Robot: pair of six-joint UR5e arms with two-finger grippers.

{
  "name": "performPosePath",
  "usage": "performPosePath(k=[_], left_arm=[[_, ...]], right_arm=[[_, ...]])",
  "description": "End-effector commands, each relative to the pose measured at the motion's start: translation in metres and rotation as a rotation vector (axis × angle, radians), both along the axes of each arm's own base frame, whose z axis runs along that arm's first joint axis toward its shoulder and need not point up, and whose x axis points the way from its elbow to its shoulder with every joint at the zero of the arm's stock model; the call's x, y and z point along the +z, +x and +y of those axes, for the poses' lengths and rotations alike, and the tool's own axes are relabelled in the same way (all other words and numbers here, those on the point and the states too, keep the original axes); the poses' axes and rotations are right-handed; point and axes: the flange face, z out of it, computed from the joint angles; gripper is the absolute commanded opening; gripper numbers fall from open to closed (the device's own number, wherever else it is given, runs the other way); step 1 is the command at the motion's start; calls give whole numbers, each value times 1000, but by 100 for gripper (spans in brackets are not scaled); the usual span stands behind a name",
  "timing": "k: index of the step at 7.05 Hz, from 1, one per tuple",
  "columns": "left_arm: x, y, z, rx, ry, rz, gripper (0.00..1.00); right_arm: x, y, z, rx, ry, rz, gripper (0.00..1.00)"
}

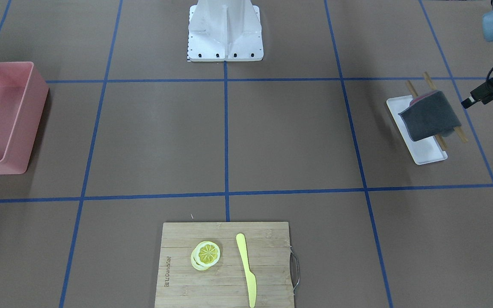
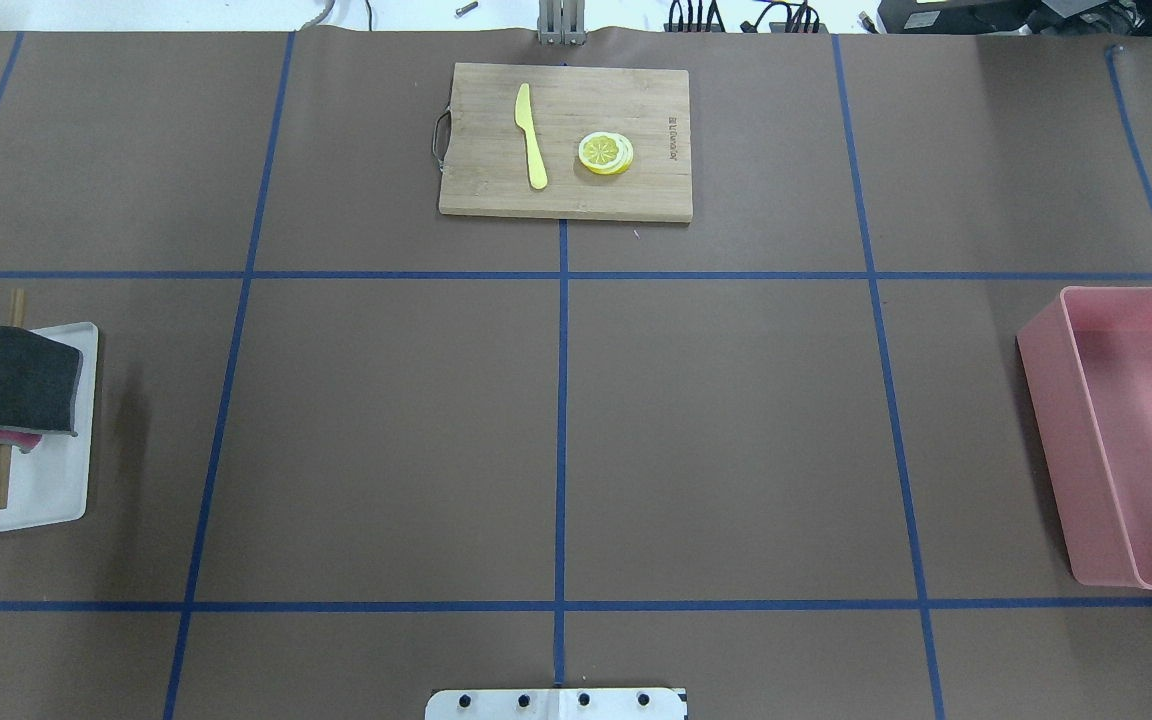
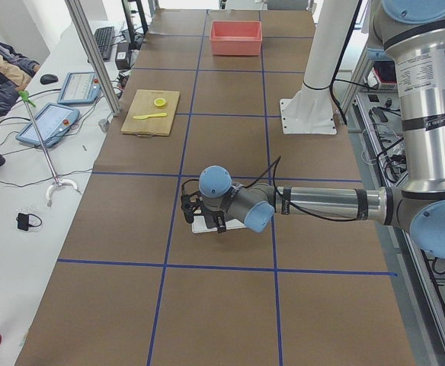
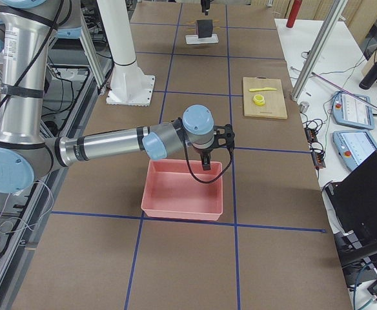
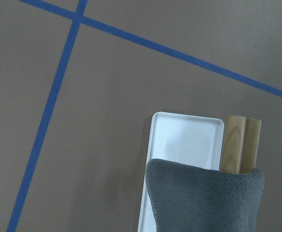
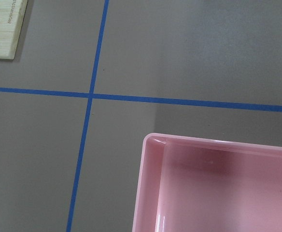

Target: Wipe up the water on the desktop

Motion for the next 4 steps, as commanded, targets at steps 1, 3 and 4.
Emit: performPosePath(k=[1, 3, 4], left_arm=[[-8, 11, 4, 36, -35, 56, 79], [-9, 15, 2, 41, -42, 62, 69], [-10, 20, 0, 48, -42, 61, 67]], right_arm=[[7, -4, -1, -9, -12, 1, 100], [8, -4, -2, -10, -14, 1, 100], [7, -6, -2, -13, -12, 1, 100]])
